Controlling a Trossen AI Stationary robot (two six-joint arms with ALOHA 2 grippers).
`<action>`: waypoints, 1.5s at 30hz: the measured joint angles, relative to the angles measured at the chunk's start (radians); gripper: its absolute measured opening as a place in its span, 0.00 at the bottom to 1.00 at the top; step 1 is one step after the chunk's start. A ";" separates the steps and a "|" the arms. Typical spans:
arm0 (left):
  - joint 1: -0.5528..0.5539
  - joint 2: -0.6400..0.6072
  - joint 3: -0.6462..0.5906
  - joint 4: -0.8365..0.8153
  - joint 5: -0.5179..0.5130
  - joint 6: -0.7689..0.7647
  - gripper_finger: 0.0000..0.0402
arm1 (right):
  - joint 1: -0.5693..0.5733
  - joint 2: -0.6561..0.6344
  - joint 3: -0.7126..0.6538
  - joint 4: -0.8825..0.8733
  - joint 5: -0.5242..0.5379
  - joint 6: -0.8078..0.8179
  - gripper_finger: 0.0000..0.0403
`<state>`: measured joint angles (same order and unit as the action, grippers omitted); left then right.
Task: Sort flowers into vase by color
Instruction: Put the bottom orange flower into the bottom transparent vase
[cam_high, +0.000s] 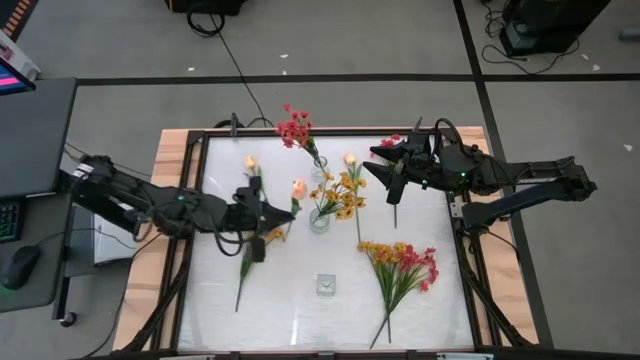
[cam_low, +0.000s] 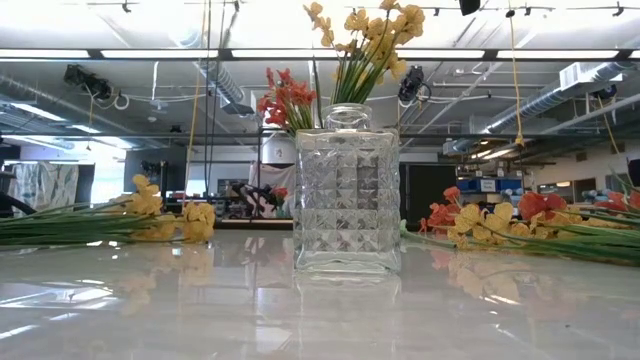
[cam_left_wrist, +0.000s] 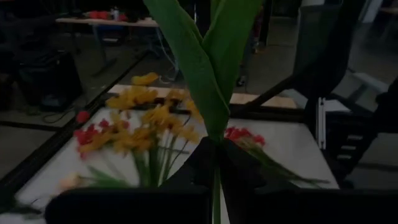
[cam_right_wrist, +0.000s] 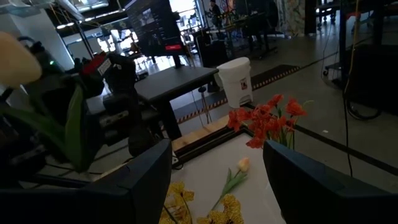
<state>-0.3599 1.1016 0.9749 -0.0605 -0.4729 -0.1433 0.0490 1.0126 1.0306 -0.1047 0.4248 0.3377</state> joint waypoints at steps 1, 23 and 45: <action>0.000 0.017 0.000 0.025 0.008 -0.001 0.06 | 0.000 0.000 0.000 0.000 0.000 0.000 0.65; -0.003 0.299 0.000 0.334 0.125 -0.117 0.06 | 0.000 0.000 0.000 0.000 0.000 0.000 0.65; 0.027 0.379 0.000 0.544 0.194 -0.159 0.06 | 0.000 0.000 0.000 0.000 0.000 0.000 0.65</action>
<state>-0.3327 1.4804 0.9746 0.4834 -0.2790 -0.3025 0.0490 1.0126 1.0306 -0.1051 0.4248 0.3378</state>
